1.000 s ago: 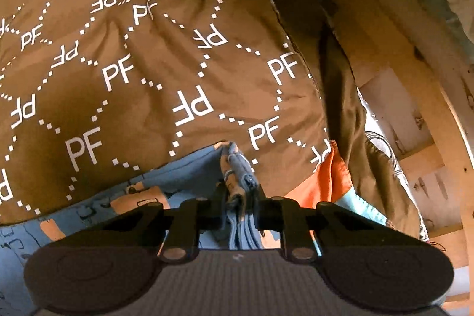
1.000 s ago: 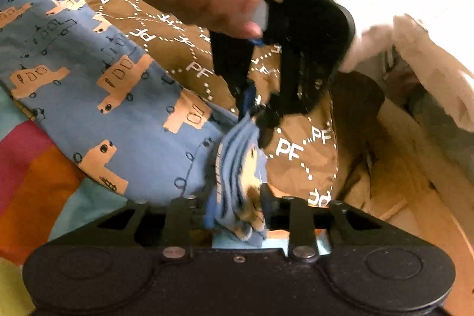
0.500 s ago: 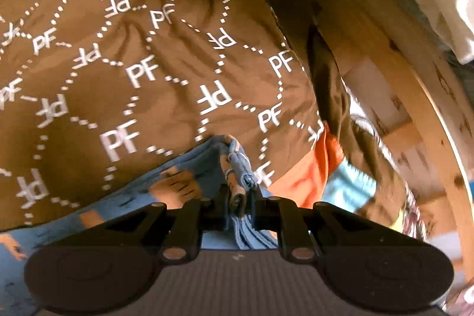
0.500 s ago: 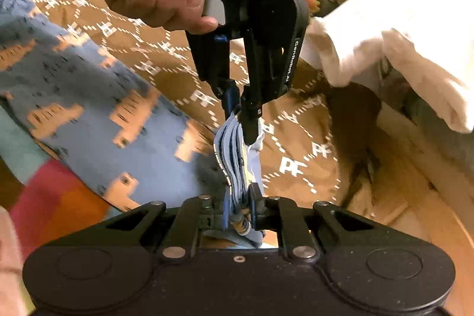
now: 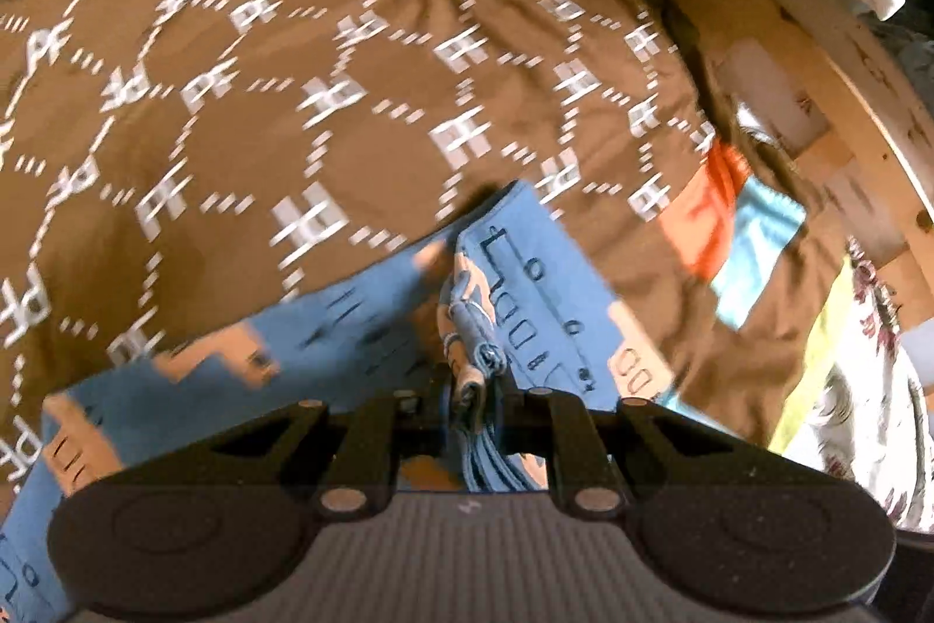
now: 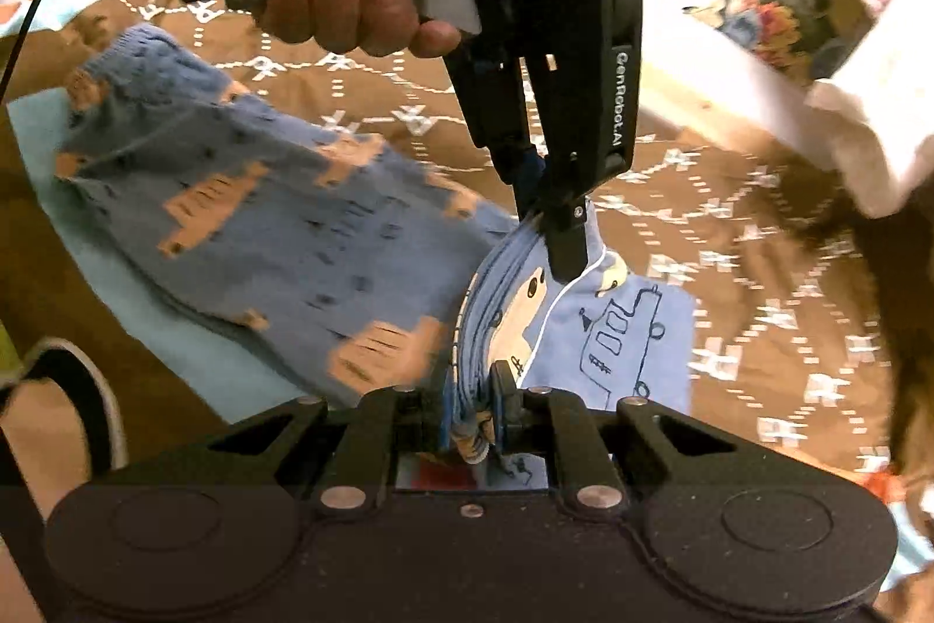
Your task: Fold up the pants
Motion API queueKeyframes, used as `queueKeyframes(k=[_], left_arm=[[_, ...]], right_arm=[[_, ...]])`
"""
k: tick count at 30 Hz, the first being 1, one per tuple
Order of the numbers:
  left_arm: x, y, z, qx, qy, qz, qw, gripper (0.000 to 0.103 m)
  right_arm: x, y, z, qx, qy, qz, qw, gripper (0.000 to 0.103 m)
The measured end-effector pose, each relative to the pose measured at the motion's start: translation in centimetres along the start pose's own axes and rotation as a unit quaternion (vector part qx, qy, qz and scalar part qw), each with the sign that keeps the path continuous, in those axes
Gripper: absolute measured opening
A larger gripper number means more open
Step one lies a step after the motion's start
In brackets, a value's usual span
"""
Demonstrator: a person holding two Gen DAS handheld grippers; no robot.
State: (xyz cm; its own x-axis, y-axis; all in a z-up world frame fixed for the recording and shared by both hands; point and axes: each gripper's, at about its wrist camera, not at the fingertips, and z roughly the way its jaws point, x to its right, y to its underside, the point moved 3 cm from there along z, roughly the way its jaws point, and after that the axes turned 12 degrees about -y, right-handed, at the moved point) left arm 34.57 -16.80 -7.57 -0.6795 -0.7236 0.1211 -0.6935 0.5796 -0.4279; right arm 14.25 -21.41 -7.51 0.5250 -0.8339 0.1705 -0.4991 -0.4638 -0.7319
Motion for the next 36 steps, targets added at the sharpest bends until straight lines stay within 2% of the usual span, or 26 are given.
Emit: queueKeyframes(k=[3, 8, 13, 16, 18, 21, 23, 27, 36], left_arm=[[-2.3, 1.2, 1.2, -0.004, 0.01, -0.012, 0.9999, 0.016], [-4.2, 2.7, 2.0, 0.012, 0.025, -0.032, 0.9991, 0.029], [-5.2, 3.5, 2.2, 0.014, 0.045, -0.068, 0.9966, 0.032], [-5.6, 3.9, 2.6, 0.016, 0.046, -0.087, 0.9951, 0.03], [-5.8, 3.9, 2.8, 0.012, 0.041, -0.089, 0.9951, 0.023], [-5.8, 3.7, 3.0, 0.005, 0.037, -0.098, 0.9945, 0.019], [-5.5, 3.7, 2.8, 0.006, 0.03, -0.095, 0.995, 0.016], [-4.9, 3.7, 2.1, 0.01, 0.016, -0.085, 0.9962, 0.014], [-6.9, 5.0, -0.8, 0.005, -0.001, -0.065, 0.9979, 0.013]], right_arm=[[-1.2, -0.2, 1.8, -0.01, -0.011, 0.012, 1.0, 0.013], [-2.4, 0.0, 3.2, -0.015, -0.01, 0.035, 0.999, 0.022], [-3.1, 0.2, 3.3, -0.016, 0.005, 0.017, 1.0, 0.023], [-3.3, 0.4, 3.3, -0.019, 0.017, 0.008, 1.0, 0.025], [-3.5, 0.5, 3.3, -0.022, 0.022, -0.002, 1.0, 0.026], [-3.7, 0.6, 3.5, -0.025, 0.029, -0.01, 0.999, 0.026], [-3.7, 0.6, 3.5, -0.025, 0.029, -0.009, 0.999, 0.018], [-3.6, 0.3, 3.3, -0.019, 0.029, 0.004, 0.999, 0.014], [-4.9, -1.6, 2.2, 0.005, -0.011, 0.013, 1.0, 0.014]])
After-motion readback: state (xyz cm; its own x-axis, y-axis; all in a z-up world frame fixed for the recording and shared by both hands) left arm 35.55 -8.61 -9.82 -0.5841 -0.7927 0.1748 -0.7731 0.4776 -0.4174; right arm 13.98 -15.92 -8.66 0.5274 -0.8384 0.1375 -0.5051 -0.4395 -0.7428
